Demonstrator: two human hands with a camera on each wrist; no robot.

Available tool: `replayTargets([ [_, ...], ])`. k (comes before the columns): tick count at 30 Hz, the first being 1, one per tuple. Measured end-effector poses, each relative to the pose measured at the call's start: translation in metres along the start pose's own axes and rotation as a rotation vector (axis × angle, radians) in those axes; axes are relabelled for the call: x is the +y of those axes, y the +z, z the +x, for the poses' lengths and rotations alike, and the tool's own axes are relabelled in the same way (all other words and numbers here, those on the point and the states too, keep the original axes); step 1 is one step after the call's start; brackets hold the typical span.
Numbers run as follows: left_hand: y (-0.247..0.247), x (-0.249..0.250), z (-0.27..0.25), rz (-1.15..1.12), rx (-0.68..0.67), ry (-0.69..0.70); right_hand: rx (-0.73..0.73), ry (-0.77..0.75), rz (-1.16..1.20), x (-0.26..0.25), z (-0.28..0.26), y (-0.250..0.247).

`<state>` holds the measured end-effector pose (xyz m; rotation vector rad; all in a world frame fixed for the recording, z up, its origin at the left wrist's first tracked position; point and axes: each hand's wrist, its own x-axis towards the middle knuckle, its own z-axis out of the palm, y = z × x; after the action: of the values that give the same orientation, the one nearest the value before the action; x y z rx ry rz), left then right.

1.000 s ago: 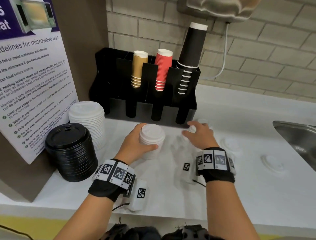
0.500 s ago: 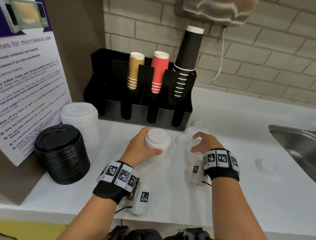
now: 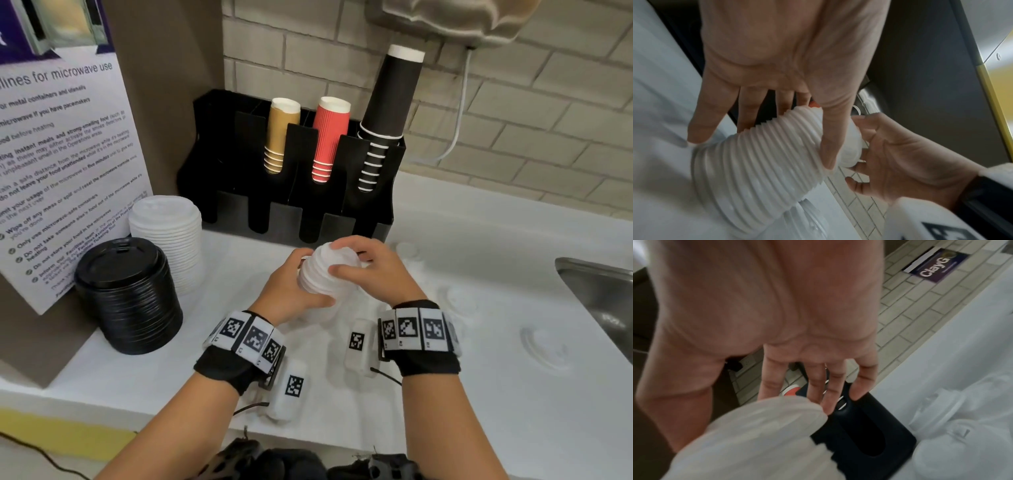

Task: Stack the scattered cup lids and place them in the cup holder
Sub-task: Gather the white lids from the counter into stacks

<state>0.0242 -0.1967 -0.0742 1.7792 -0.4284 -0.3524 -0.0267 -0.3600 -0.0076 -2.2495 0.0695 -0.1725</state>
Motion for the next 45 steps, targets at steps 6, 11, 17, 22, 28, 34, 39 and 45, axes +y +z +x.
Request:
replayTargets([
  [6,0.001,-0.002,0.000,-0.004,0.017,-0.006,-0.044,-0.010,-0.063,-0.003,0.004,0.014],
  [11,0.001,-0.002,0.001,-0.002,0.021,-0.020,-0.064,0.003,-0.044,0.000,0.007,0.015],
  [17,0.002,-0.003,0.000,-0.016,0.037,-0.019,-0.057,0.018,-0.015,0.003,0.008,0.013],
  [22,0.003,-0.003,-0.001,-0.028,0.061,-0.028,-0.100,0.012,-0.056,0.005,0.008,0.013],
  [28,0.006,-0.002,-0.002,-0.012,0.074,0.023,-0.118,-0.010,-0.054,0.010,0.006,0.015],
  [34,0.007,0.000,-0.001,0.018,0.071,0.026,0.000,0.189,-0.212,0.035,0.000,-0.023],
  [39,0.007,0.007,-0.003,0.011,0.069,-0.001,-0.138,0.583,-0.420,0.059,-0.020,-0.054],
  [45,0.010,0.015,-0.004,0.046,0.109,0.038,-0.185,0.630,-0.467,0.071,-0.024,-0.047],
])
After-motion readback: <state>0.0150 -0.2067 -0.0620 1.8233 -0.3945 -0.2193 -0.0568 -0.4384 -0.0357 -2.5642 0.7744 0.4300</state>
